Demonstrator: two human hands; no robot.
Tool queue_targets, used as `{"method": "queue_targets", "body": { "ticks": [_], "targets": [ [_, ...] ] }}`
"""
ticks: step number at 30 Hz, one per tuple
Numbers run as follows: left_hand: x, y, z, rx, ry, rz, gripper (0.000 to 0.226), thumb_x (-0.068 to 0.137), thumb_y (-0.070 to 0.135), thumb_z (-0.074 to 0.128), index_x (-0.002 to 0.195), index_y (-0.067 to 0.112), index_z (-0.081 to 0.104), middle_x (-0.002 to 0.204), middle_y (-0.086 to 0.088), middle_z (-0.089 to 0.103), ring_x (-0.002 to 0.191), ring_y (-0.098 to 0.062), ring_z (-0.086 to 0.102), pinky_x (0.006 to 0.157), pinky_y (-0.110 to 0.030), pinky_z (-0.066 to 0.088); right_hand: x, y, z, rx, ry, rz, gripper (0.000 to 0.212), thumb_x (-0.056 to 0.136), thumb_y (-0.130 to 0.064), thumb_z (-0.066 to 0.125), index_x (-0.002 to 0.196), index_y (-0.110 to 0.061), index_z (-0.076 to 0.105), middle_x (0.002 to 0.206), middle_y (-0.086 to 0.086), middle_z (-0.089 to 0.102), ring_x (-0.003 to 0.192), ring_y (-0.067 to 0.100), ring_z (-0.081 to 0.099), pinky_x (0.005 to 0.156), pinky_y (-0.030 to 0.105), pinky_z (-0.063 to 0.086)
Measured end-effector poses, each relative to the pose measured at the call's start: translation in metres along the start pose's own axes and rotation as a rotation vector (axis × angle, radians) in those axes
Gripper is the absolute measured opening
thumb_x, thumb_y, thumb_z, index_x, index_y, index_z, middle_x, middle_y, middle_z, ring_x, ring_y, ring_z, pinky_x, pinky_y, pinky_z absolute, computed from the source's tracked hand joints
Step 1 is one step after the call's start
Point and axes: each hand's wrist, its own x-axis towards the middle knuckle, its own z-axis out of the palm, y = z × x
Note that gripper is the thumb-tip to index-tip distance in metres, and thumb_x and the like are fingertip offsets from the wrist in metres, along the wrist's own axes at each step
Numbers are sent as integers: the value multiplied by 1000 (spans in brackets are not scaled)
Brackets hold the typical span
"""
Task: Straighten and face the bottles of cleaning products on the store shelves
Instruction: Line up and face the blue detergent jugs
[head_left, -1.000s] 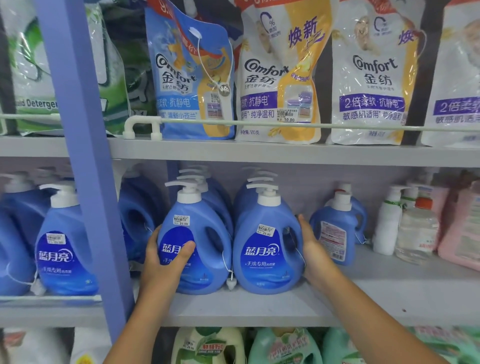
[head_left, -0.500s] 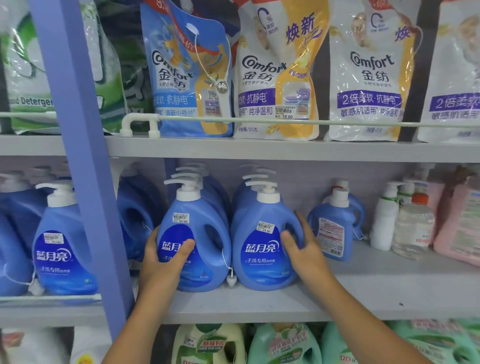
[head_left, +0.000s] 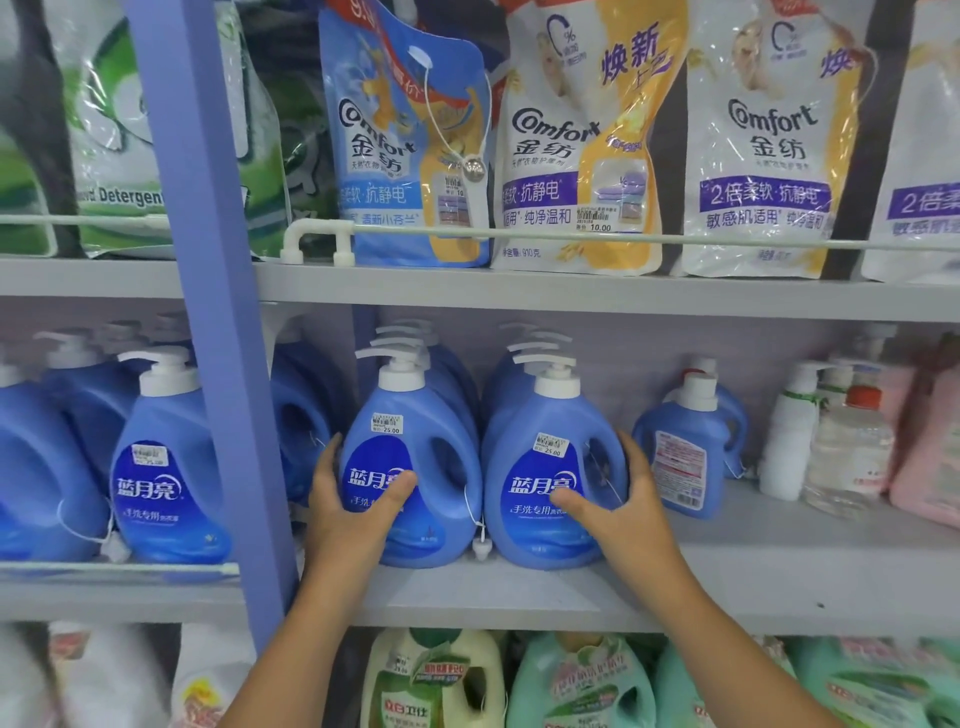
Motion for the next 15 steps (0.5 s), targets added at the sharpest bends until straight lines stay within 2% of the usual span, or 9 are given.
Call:
{"method": "queue_targets", "body": {
  "ticks": [2,4,6,8,10,12,13,15],
  "targets": [
    [-1,-5,0,25,-23,16,97,59,49,95,137,60,39,133,20,56,117,-4,61,92,-36,58,-9,1,5,-77,10,-2,100,43,-61,99,124,-68,41,119,-36,60,109,-9,64,71,14,58],
    [-2,-7,0,19,-45,29,90,63,42,97,124,72,38,126,26,57,112,1,62,84,-28,59,-12,1,9,-85,23,15,104,38,-63,99,121,-71,36,117,-36,59,109,-7,65,71,16,59],
    [-4,-4,1,28,-50,26,86,62,44,92,121,73,36,123,29,57,108,3,63,78,-21,58,-15,1,12,-97,45,-11,100,42,-60,99,119,-72,36,116,-35,60,109,-5,66,72,17,59],
    [-6,-4,2,71,-35,18,93,66,42,91,137,61,34,130,22,56,112,-1,61,88,-31,60,-16,-2,13,-125,50,-50,97,50,-50,100,120,-71,37,117,-36,58,110,-7,64,73,13,57],
    [-15,-3,4,130,52,52,100,66,49,87,149,49,32,146,14,48,125,-7,55,103,-40,53,-18,-5,9,-155,27,-46,91,56,-45,98,116,-76,36,118,-41,56,111,-14,59,72,6,53],
    [-30,-3,11,114,178,231,88,74,53,83,149,45,38,154,12,42,141,-11,45,113,-46,45,-18,-6,-4,-192,26,-25,83,62,-55,93,121,-72,38,124,-41,53,114,-21,53,75,1,49],
    [-40,-2,18,63,210,360,73,83,48,81,146,43,43,154,10,45,145,-14,43,115,-50,42,-17,-5,-15,-215,57,-13,80,63,-64,88,128,-63,40,130,-37,52,117,-21,51,78,1,47],
    [-63,1,40,-11,165,571,49,91,31,73,136,36,54,144,2,56,142,-24,49,113,-54,41,-10,0,-47,-283,192,-3,74,68,-72,79,131,-47,49,133,-28,56,116,-17,53,82,4,47]
  ]
}}
